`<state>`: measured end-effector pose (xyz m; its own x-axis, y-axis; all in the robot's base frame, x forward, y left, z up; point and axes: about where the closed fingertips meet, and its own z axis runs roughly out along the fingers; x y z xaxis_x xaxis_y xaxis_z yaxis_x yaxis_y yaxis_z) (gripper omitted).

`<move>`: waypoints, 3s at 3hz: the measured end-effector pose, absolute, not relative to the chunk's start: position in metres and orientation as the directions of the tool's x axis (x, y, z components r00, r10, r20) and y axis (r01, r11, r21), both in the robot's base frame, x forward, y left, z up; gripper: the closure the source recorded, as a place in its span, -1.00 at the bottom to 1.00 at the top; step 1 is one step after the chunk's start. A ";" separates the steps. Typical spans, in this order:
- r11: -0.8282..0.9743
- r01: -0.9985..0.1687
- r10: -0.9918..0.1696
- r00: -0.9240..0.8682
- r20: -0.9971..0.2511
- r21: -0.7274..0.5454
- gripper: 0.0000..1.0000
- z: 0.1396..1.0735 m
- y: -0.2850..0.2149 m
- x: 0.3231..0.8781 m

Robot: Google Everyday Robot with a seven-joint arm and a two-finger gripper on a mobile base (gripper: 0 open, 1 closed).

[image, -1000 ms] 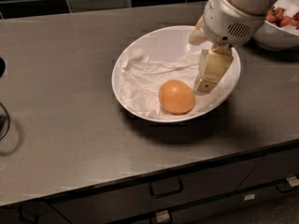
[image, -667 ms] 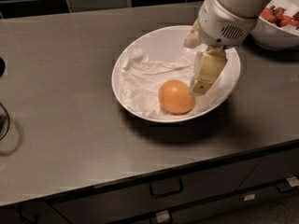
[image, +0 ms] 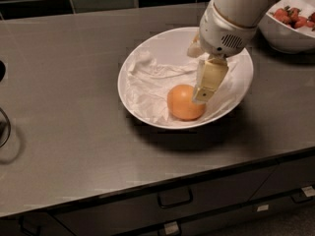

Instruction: Pick orange from white bowl

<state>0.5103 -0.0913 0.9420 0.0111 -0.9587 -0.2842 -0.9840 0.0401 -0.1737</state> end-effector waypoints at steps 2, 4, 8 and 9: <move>0.052 -0.985 -0.958 -0.003 -0.288 -0.162 -0.52 0.929 -0.091 0.514; 0.032 -0.989 -0.948 0.015 -0.318 -0.142 -0.44 0.896 -0.074 0.506; 0.035 -0.992 -0.951 0.005 -0.308 -0.125 -0.38 0.886 -0.075 0.505; 0.035 -0.993 -0.951 0.002 -0.308 -0.116 -0.36 0.882 -0.076 0.505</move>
Offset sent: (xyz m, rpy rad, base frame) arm 0.0039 -0.0020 -0.0220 0.0054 0.0308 -0.0195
